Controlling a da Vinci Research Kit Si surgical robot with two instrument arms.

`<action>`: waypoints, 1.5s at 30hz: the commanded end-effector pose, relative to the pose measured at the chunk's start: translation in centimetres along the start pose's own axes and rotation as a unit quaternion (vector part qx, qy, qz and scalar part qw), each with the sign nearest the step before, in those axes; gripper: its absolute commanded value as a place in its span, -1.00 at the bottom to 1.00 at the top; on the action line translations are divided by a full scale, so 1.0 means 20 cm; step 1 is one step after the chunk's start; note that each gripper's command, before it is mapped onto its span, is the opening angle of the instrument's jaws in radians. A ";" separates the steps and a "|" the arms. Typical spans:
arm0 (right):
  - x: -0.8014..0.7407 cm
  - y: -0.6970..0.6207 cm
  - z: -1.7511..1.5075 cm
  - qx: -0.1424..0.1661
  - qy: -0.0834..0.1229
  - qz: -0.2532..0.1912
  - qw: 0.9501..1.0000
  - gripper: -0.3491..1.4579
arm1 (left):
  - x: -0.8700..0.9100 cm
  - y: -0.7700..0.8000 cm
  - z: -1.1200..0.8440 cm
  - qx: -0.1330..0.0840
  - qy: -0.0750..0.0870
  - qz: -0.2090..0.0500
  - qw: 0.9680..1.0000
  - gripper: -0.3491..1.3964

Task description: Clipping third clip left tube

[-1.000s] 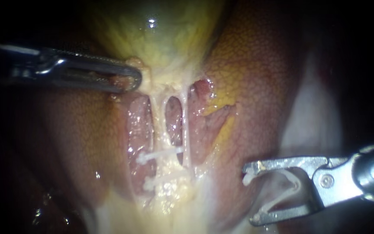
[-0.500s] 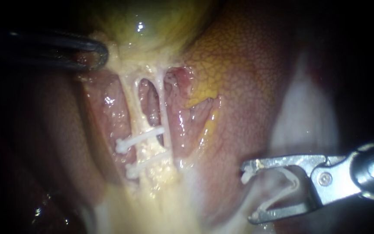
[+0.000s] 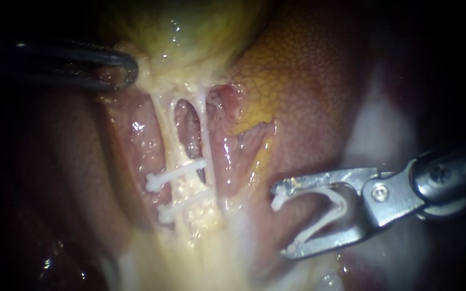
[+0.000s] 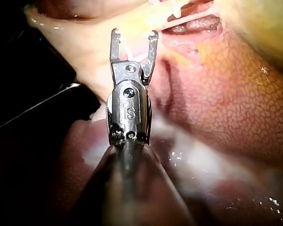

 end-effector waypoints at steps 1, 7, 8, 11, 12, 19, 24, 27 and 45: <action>0.000 0.001 0.000 0.001 0.002 0.003 1.000 -0.11 | 0.000 0.000 0.000 0.000 0.000 0.000 1.000 -1.00; 0.000 0.014 0.005 0.001 0.019 0.017 1.000 -0.11 | 0.001 -0.002 0.001 -0.003 -0.001 0.000 1.000 -1.00; 0.000 0.015 0.005 0.002 0.021 0.019 1.000 -0.11 | 0.001 -0.002 0.002 -0.004 -0.001 0.000 1.000 -1.00; 0.000 0.020 0.007 0.005 0.025 0.027 0.999 -0.11 | 0.001 -0.002 0.002 -0.003 -0.001 0.000 1.000 -1.00; 0.000 0.021 0.008 0.005 0.027 0.027 0.999 -0.11 | 0.001 -0.002 0.002 -0.003 -0.001 0.000 1.000 -1.00; 0.001 0.030 0.015 0.002 0.037 0.035 0.999 -0.10 | 0.002 -0.003 0.003 -0.001 -0.001 0.000 1.000 -1.00; 0.002 0.034 0.021 0.005 0.040 0.039 0.998 -0.10 | 0.002 -0.005 0.003 0.001 0.000 0.000 1.000 -1.00; 0.002 0.036 0.023 0.004 0.041 0.039 0.998 -0.10 | 0.002 -0.005 0.004 0.001 -0.001 0.000 1.000 -1.00; -0.012 0.047 0.036 0.001 0.038 0.051 0.998 -0.09 | 0.002 -0.009 0.004 0.004 0.000 0.000 1.000 -1.00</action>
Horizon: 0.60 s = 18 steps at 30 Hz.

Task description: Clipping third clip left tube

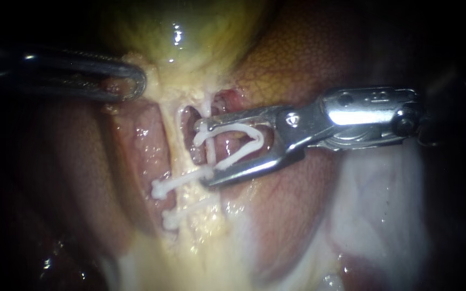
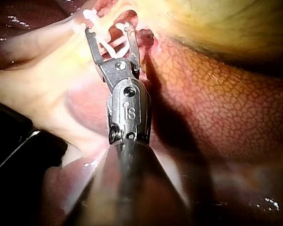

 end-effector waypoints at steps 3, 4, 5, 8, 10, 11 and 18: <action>-0.003 0.002 0.002 0.001 -0.001 0.004 1.000 -0.09 | 0.000 -0.001 0.000 0.001 0.000 0.000 1.000 -1.00; -0.004 0.003 0.002 0.002 -0.001 0.003 1.000 -0.09 | 0.000 -0.001 0.000 0.001 0.000 0.000 1.000 -1.00; -0.005 0.003 0.003 0.003 -0.001 0.004 1.000 -0.09 | 0.000 -0.001 0.000 0.001 0.000 0.000 1.000 -1.00; -0.008 0.006 0.005 0.006 -0.002 0.004 1.000 -0.09 | 0.000 -0.001 0.000 0.001 0.000 0.000 1.000 -1.00; -0.009 0.007 0.006 0.007 -0.001 0.006 1.000 -0.09 | 0.000 -0.002 0.001 0.002 0.001 0.000 1.000 -1.00; -0.009 0.007 0.007 0.007 0.002 0.009 1.000 -0.09 | 0.000 -0.002 0.001 0.002 0.001 0.000 1.000 -1.00; -0.007 0.010 0.013 0.032 0.034 0.030 0.998 -0.09 | 0.001 -0.002 0.002 0.003 0.000 0.001 1.000 -1.00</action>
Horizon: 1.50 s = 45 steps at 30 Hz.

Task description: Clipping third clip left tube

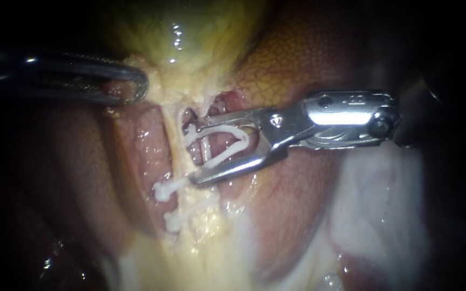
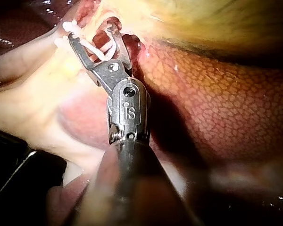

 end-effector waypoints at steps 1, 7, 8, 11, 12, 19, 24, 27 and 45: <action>0.000 0.000 0.001 0.006 0.006 0.002 1.000 -0.09 | 0.000 0.000 0.000 0.000 0.000 0.000 1.000 -1.00; 0.001 0.002 0.004 0.020 0.029 0.016 0.999 -0.09 | 0.000 0.000 0.001 0.000 0.000 0.000 1.000 -1.00; 0.001 0.002 0.005 0.022 0.033 0.018 0.999 -0.09 | 0.000 0.000 0.001 0.000 0.000 0.000 1.000 -1.00; 0.002 0.003 0.006 0.028 0.046 0.023 0.998 -0.09 | 0.000 0.000 0.001 0.000 0.000 0.000 1.000 -1.00; 0.003 0.003 0.007 0.032 0.053 0.025 0.998 -0.09 | 0.000 0.000 0.001 0.000 0.000 0.000 1.000 -1.00; 0.009 0.005 0.012 0.060 0.074 0.032 0.995 -0.11 | 0.000 0.000 0.001 0.000 0.000 0.000 1.000 -1.00; 0.012 0.003 0.014 0.073 0.078 0.035 0.994 -0.12 | 0.000 0.000 0.001 0.000 0.000 0.000 1.000 -1.00; 0.015 0.003 0.013 0.075 0.083 0.037 0.993 -0.16 | 0.000 0.000 0.001 0.000 0.000 0.000 1.000 -1.00; 0.019 0.005 0.010 0.079 0.083 0.071 0.991 -1.00 | 0.000 0.000 0.001 0.000 0.000 0.000 1.000 -1.00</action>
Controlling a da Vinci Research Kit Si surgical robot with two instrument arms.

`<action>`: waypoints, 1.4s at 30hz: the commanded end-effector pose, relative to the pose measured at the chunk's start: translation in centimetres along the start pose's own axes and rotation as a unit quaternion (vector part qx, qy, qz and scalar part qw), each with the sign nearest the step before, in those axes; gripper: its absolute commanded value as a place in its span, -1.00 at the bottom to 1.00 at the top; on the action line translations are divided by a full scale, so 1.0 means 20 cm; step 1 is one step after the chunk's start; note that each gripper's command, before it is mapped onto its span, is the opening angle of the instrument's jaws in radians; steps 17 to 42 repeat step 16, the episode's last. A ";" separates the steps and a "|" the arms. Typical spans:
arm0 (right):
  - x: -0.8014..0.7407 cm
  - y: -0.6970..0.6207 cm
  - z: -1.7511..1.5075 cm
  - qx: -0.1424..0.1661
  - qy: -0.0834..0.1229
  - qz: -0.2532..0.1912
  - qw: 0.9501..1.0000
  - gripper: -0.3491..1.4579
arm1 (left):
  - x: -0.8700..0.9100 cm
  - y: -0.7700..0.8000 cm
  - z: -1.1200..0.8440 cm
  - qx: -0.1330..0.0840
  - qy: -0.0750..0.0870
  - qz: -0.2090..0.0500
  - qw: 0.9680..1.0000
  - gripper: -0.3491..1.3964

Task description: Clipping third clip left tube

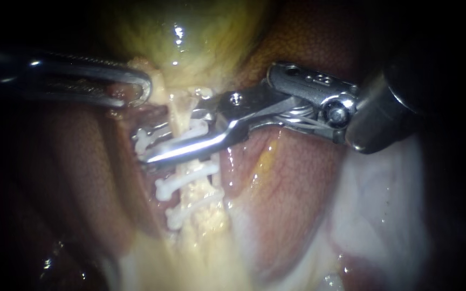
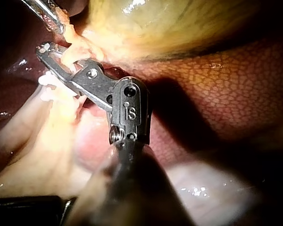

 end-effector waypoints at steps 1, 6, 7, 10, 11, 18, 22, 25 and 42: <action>0.001 0.000 0.000 0.001 0.000 0.001 1.000 -1.00 | 0.000 0.000 0.000 0.000 0.000 0.000 1.000 -1.00; 0.000 0.000 0.000 0.002 0.000 0.000 1.000 -1.00 | 0.000 0.000 0.000 0.000 0.000 0.000 1.000 -1.00; 0.000 0.000 0.000 0.002 0.000 0.000 1.000 -1.00 | 0.000 0.000 0.000 0.000 0.000 0.000 1.000 -1.00; 0.000 0.000 0.000 0.003 -0.001 0.000 1.000 -1.00 | 0.000 0.000 0.000 0.000 0.000 0.000 1.000 -1.00; 0.000 0.000 0.000 0.003 -0.001 0.000 1.000 -1.00 | 0.000 0.000 0.000 0.000 0.000 0.000 1.000 -1.00; 0.000 0.000 0.000 0.003 -0.001 0.000 1.000 -1.00 | 0.000 0.000 0.000 0.000 0.000 0.000 1.000 -1.00; 0.000 0.000 0.000 0.003 -0.001 0.000 1.000 -1.00 | 0.000 0.000 0.000 0.000 0.000 0.000 1.000 -1.00; 0.000 0.000 0.000 0.003 -0.001 0.000 1.000 -1.00 | 0.000 0.000 0.000 0.000 0.000 0.000 1.000 -1.00; 0.000 0.000 0.000 0.003 -0.001 0.000 1.000 -1.00 | 0.000 0.000 0.000 0.000 0.000 0.000 1.000 -1.00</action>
